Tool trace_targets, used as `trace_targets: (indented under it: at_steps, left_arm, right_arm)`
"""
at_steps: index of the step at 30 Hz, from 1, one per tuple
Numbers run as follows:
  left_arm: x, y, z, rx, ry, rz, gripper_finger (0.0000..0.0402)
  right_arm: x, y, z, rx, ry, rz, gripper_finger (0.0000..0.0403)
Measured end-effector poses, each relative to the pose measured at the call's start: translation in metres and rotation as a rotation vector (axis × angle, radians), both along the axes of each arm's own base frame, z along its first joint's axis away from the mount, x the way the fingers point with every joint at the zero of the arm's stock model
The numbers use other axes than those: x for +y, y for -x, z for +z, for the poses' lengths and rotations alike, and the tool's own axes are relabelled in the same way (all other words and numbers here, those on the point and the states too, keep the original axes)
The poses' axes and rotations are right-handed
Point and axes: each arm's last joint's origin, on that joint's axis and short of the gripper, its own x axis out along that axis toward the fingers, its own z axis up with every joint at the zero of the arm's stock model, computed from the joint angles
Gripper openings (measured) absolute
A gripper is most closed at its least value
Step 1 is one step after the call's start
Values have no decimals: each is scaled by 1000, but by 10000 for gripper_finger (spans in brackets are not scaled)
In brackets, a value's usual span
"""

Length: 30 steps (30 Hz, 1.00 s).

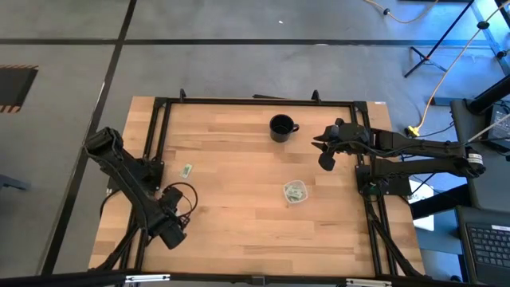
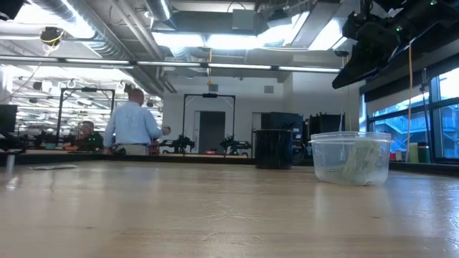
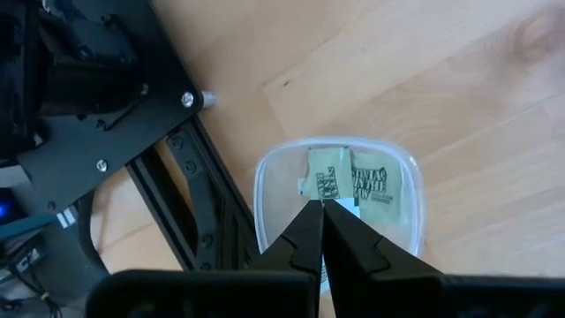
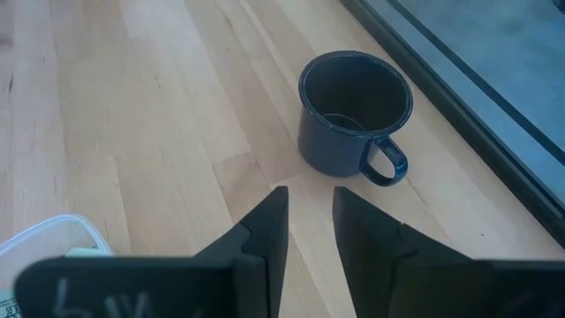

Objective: Pick and place Stevia / Truvia into bins
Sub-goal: Put the bottom stevia packet into the left transparent container, then put the stevia packet into the left transparent container

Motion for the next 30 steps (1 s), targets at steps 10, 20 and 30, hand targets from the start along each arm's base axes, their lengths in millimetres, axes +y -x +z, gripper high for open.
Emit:
trace_targets:
  at_steps: [10,20,30]
  left_arm:
    - [4,0,1,32,-21,11,24]
    - [5,-1,1,37,-7,-21,80]
    - [11,4,22,-5,7,-1,127]
  right_arm:
    - [0,0,0,1,3,3,95]
    - [0,0,0,8,15,13,95]
    - [0,0,0,9,15,12,95]
